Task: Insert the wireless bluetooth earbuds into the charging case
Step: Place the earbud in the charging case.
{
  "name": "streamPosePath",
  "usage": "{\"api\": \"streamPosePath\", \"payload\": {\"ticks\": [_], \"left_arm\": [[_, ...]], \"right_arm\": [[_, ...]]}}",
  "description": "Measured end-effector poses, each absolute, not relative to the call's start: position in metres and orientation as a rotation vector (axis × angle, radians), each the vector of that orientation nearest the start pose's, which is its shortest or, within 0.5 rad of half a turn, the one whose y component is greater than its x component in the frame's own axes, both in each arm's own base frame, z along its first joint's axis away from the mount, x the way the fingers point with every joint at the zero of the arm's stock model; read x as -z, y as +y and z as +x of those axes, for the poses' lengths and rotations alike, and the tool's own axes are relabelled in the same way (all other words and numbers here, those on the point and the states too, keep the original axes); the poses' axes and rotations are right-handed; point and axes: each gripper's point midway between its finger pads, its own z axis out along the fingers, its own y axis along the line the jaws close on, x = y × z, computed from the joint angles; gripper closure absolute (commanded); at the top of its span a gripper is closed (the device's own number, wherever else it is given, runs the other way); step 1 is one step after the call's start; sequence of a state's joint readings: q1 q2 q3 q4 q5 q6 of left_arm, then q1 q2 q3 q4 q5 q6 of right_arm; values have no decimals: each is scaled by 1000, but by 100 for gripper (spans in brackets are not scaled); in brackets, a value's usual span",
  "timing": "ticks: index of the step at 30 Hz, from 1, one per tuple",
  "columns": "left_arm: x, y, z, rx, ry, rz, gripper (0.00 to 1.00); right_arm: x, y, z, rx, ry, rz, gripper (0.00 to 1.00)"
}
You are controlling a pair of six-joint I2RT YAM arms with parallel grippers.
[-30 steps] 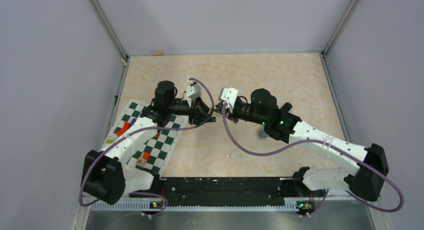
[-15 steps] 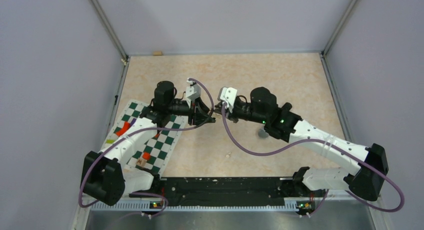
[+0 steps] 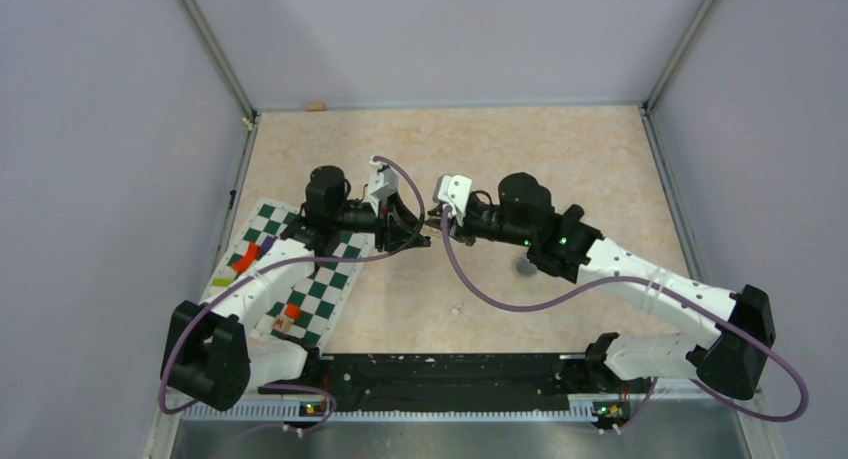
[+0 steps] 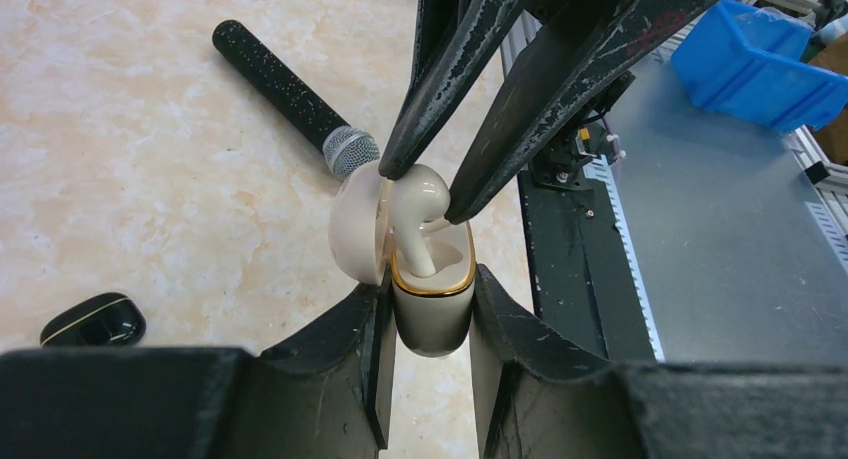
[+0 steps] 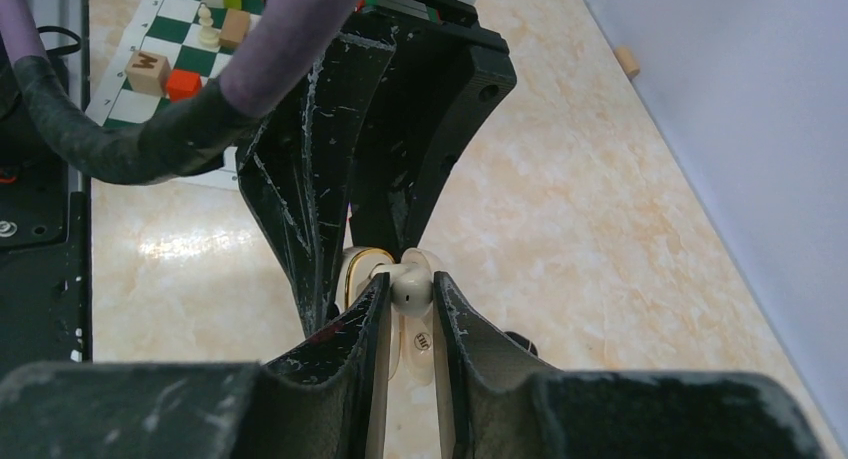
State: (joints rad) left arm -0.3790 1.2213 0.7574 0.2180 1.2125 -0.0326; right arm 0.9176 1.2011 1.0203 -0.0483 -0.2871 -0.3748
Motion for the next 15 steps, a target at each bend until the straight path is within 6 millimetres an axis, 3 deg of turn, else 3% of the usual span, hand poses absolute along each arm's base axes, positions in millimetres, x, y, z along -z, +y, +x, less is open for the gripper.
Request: {"api": "streamPosePath", "payload": {"ticks": [6, 15], "left_arm": [[-238, -263, 214, 1383, 1431, 1142, 95], [-247, -262, 212, 1374, 1355, 1155, 93]], "right_arm": [[-288, 348, 217, -659, 1312, -1272, 79], [-283, 352, 206, -701, 1310, -1316, 69]]}}
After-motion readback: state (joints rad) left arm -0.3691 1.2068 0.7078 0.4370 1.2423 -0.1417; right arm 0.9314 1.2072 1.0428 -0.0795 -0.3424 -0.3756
